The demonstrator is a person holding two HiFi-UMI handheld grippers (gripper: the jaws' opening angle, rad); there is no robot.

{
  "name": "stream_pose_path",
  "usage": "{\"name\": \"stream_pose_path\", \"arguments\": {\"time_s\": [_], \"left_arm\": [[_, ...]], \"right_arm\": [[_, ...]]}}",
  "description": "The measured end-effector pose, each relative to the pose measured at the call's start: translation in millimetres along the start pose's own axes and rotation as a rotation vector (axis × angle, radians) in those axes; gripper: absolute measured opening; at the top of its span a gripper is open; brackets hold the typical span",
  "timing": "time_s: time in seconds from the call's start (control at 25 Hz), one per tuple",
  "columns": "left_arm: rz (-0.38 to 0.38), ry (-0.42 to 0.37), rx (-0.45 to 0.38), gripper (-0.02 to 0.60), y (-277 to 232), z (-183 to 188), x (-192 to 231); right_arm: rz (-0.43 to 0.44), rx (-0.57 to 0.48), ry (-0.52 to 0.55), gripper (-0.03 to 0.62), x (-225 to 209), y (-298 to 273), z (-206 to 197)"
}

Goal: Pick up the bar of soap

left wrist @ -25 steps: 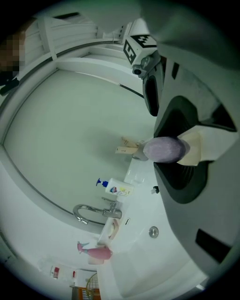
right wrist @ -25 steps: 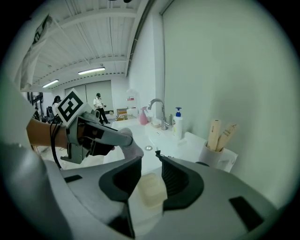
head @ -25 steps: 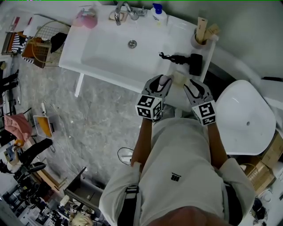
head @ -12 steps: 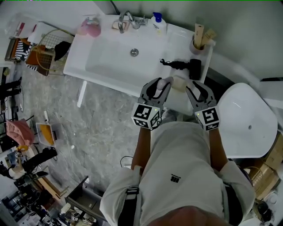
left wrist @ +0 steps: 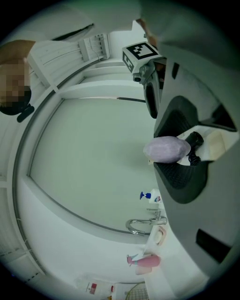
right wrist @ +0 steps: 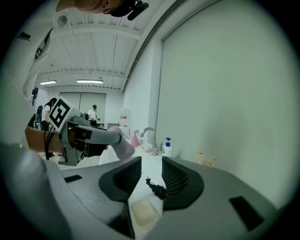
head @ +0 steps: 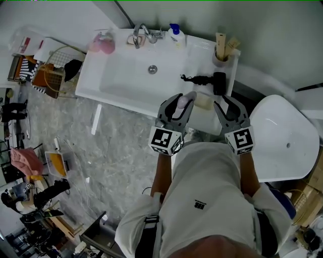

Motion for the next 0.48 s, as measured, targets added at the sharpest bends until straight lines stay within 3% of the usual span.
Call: {"name": "stream_pose_path", "arguments": {"time_s": [0.2, 0.48], "left_arm": [[-0.017, -0.055, -0.004, 0.173, 1.1, 7.7, -8.2], [-0.038, -0.058, 0.013, 0.173, 0.6, 4.4, -10.3]], "right_arm": [[-0.027, -0.003, -0.004, 0.147, -2.6, 9.4, 4.7], [-0.051, 0.006, -0.010, 0.147, -1.3, 14.9, 2.1]]}}
Point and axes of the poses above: the fingertips, and each gripper's own axes: y backward along the fingers, x to its left, z out of its top, the point moved 6 cm from there along y, backward along the fingers, and after that the axes turned 9 degrees about y, right-handed, at the moved point
